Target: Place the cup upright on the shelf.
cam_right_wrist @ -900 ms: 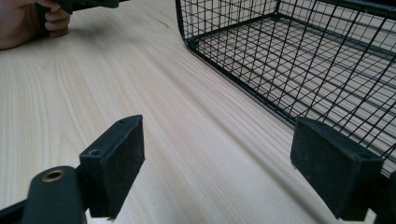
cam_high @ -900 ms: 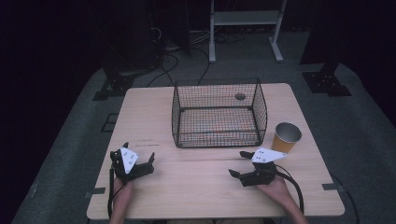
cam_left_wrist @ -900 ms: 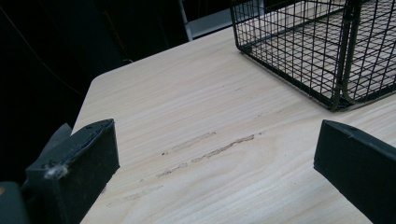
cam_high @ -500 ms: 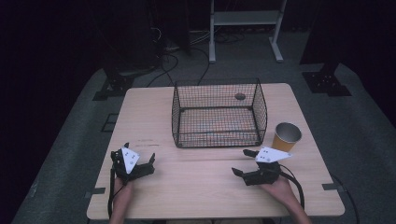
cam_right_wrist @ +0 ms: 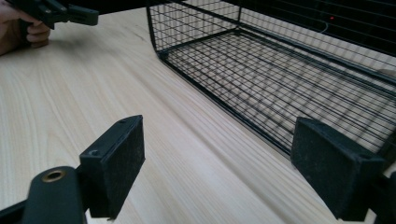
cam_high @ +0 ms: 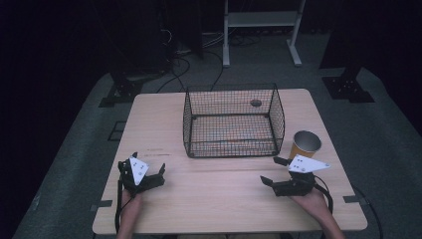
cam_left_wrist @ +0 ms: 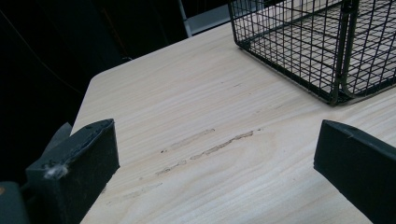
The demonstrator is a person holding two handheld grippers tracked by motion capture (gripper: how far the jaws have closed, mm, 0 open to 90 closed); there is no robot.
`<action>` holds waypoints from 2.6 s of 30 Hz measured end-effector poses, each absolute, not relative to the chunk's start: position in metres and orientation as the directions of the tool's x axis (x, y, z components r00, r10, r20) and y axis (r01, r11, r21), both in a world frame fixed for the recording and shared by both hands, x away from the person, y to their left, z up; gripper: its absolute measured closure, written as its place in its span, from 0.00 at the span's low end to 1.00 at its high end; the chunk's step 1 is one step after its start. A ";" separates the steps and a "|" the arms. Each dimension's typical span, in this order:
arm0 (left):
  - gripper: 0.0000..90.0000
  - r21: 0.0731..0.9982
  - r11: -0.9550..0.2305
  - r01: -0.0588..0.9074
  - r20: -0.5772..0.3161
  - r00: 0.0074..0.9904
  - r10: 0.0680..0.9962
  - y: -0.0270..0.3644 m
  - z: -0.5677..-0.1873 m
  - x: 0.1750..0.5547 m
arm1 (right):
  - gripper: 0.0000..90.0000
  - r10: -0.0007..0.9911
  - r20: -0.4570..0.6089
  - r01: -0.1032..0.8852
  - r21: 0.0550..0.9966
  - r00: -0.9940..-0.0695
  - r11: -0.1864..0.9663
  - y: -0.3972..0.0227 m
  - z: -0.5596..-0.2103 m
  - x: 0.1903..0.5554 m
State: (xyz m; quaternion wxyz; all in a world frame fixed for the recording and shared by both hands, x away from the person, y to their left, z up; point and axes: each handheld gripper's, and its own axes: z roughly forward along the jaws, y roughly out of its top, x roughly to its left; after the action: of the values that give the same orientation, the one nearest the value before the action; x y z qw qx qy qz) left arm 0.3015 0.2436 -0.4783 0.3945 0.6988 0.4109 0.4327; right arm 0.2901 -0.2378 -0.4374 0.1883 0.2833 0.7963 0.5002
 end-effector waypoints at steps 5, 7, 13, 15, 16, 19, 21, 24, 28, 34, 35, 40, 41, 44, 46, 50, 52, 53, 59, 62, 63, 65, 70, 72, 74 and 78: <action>0.00 0.906 -0.351 0.234 0.281 0.287 0.916 0.244 -0.478 0.301 | 0.19 0.663 -0.021 0.268 0.904 -0.748 0.332 -0.252 -0.434 0.287; 0.00 0.906 -0.352 0.234 0.281 0.287 0.916 0.243 -0.478 0.301 | 0.19 0.674 -0.026 0.267 0.906 -0.738 0.328 -0.260 -0.430 0.285; 0.00 0.907 -0.350 0.235 0.280 0.285 0.917 0.244 -0.478 0.301 | 0.19 0.697 -0.033 0.266 0.911 -0.716 0.316 -0.276 -0.422 0.281; 0.00 0.906 -0.351 0.235 0.281 0.286 0.916 0.244 -0.478 0.301 | 0.19 0.706 -0.030 0.270 0.912 -0.708 0.309 -0.282 -0.421 0.280; 0.00 0.906 -0.352 0.234 0.282 0.286 0.916 0.244 -0.478 0.301 | 0.19 0.706 -0.030 0.270 0.912 -0.708 0.309 -0.282 -0.421 0.280; 0.00 0.906 -0.352 0.234 0.282 0.285 0.916 0.243 -0.478 0.301 | 0.19 0.720 -0.026 0.278 0.912 -0.693 0.301 -0.291 -0.421 0.277; 0.00 0.905 -0.354 0.236 0.283 0.285 0.916 0.243 -0.478 0.301 | 0.19 0.724 -0.021 0.279 0.914 -0.689 0.293 -0.294 -0.421 0.275; 0.00 0.906 -0.352 0.235 0.282 0.285 0.916 0.243 -0.478 0.301 | 0.19 0.727 -0.023 0.281 0.914 -0.686 0.293 -0.297 -0.420 0.274; 0.00 0.906 -0.352 0.236 0.282 0.285 0.916 0.244 -0.478 0.301 | 0.19 0.732 -0.027 0.281 0.913 -0.680 0.295 -0.301 -0.419 0.272; 0.00 0.906 -0.352 0.235 0.282 0.285 0.916 0.244 -0.478 0.301 | 0.19 0.744 -0.032 0.287 0.911 -0.668 0.297 -0.311 -0.417 0.268; 0.00 0.905 -0.353 0.236 0.283 0.285 0.916 0.243 -0.478 0.301 | 0.19 0.745 -0.032 0.287 0.911 -0.666 0.296 -0.312 -0.417 0.268; 0.00 0.904 -0.355 0.237 0.284 0.285 0.915 0.244 -0.478 0.301 | 0.19 0.757 -0.034 0.298 0.907 -0.652 0.297 -0.321 -0.417 0.265; 0.00 0.905 -0.354 0.237 0.284 0.285 0.916 0.244 -0.478 0.301 | 0.19 0.760 -0.036 0.299 0.906 -0.649 0.298 -0.323 -0.417 0.265; 0.00 0.905 -0.355 0.237 0.284 0.285 0.915 0.243 -0.478 0.301 | 0.19 0.768 -0.038 0.304 0.905 -0.639 0.298 -0.329 -0.417 0.264; 0.00 0.904 -0.355 0.237 0.285 0.285 0.915 0.243 -0.478 0.301 | 0.19 0.771 -0.038 0.306 0.905 -0.636 0.297 -0.331 -0.417 0.264; 0.00 0.904 -0.355 0.237 0.285 0.284 0.916 0.243 -0.478 0.301 | 0.19 0.783 -0.040 0.315 0.902 -0.621 0.296 -0.340 -0.418 0.264; 0.00 0.904 -0.355 0.237 0.285 0.284 0.915 0.243 -0.478 0.301 | 0.19 0.789 -0.038 0.321 0.901 -0.614 0.293 -0.344 -0.418 0.266; 0.00 0.904 -0.355 0.237 0.285 0.284 0.915 0.243 -0.478 0.301 | 0.19 0.791 -0.036 0.325 0.900 -0.611 0.291 -0.346 -0.419 0.266; 0.00 0.904 -0.355 0.238 0.284 0.284 0.916 0.243 -0.478 0.301 | 0.18 0.805 -0.031 0.340 0.896 -0.593 0.286 -0.358 -0.420 0.270; 0.00 0.904 -0.355 0.238 0.285 0.284 0.916 0.243 -0.478 0.301 | 0.17 0.810 -0.032 0.347 0.893 -0.586 0.286 -0.362 -0.420 0.273; 0.00 0.904 -0.355 0.238 0.285 0.284 0.916 0.243 -0.478 0.301 | 0.16 0.812 -0.027 0.350 0.893 -0.583 0.282 -0.364 -0.421 0.274; 0.00 0.904 -0.355 0.238 0.285 0.283 0.916 0.243 -0.478 0.301 | 0.15 0.813 -0.020 0.353 0.894 -0.582 0.275 -0.366 -0.421 0.277; 0.00 0.904 -0.356 0.239 0.285 0.284 0.916 0.243 -0.478 0.301 | 0.15 0.817 -0.010 0.361 0.894 -0.577 0.265 -0.370 -0.423 0.282; 0.00 0.904 -0.355 0.238 0.285 0.283 0.916 0.243 -0.478 0.301 | 0.14 0.818 -0.005 0.362 0.895 -0.575 0.260 -0.372 -0.424 0.285; 0.00 0.904 -0.355 0.239 0.285 0.283 0.916 0.243 -0.478 0.301 | 0.14 0.818 0.001 0.369 0.893 -0.576 0.258 -0.373 -0.425 0.289; 0.00 0.904 -0.355 0.239 0.285 0.283 0.916 0.243 -0.478 0.301 | 0.12 0.815 0.003 0.372 0.891 -0.579 0.261 -0.376 -0.427 0.297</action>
State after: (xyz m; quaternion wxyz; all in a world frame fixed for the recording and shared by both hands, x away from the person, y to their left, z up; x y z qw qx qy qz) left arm 0.3013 0.2434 -0.4783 0.3899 0.6996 0.4126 0.4340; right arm 0.2968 -0.3756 -0.4267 0.2386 0.3916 0.7575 0.4647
